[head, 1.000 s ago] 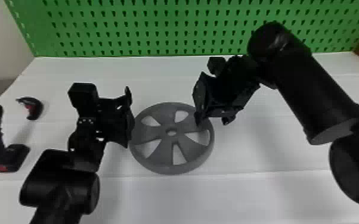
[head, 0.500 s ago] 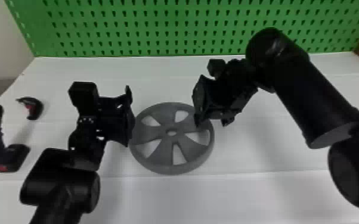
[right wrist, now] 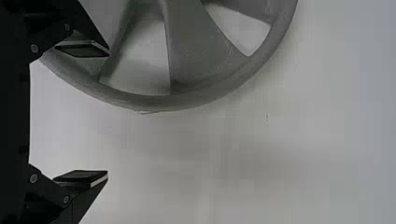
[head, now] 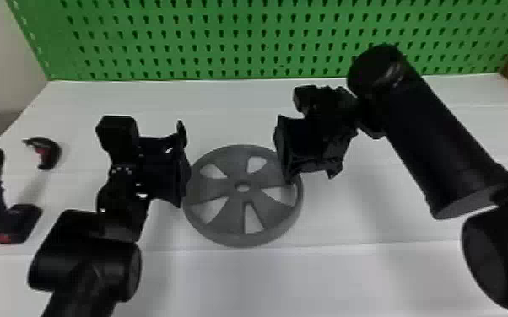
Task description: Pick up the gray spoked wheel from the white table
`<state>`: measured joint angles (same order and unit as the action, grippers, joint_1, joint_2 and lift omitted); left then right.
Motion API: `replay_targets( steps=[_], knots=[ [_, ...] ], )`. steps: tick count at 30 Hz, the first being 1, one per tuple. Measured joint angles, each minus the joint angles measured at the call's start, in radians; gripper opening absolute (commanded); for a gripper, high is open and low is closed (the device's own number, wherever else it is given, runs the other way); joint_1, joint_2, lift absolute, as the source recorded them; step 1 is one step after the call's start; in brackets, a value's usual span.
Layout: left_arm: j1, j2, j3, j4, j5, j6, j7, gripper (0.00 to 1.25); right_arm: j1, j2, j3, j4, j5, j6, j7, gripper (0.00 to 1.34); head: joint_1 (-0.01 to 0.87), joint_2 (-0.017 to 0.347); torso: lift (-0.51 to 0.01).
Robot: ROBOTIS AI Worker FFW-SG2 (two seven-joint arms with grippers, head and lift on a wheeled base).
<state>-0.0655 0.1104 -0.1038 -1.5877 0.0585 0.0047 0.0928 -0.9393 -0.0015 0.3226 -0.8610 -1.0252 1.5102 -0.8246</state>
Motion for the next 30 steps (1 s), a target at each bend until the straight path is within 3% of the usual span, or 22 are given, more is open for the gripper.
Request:
replay_targets(
  steps=[5, 10, 30],
  knots=[
    [0.0, 0.0, 0.0, 0.0, 0.001, 0.0, 0.0, 1.12, 0.012, 0.0, 0.006, -0.031, -0.173, -0.004, -0.149, 0.99, 0.77, 0.052, -0.105],
    [-0.002, 0.0, -0.004, 0.0, 0.001, 0.0, 0.0, 1.12, 0.02, 0.0, -0.015, -0.035, -0.252, -0.007, -0.182, 0.99, 0.77, 0.052, -0.105],
    [-0.01, 0.0, -0.013, 0.0, 0.002, 0.0, 0.001, 1.12, 0.043, 0.0, -0.058, -0.011, -0.259, -0.05, -0.183, 0.99, 0.77, 0.052, -0.105]
  ],
)
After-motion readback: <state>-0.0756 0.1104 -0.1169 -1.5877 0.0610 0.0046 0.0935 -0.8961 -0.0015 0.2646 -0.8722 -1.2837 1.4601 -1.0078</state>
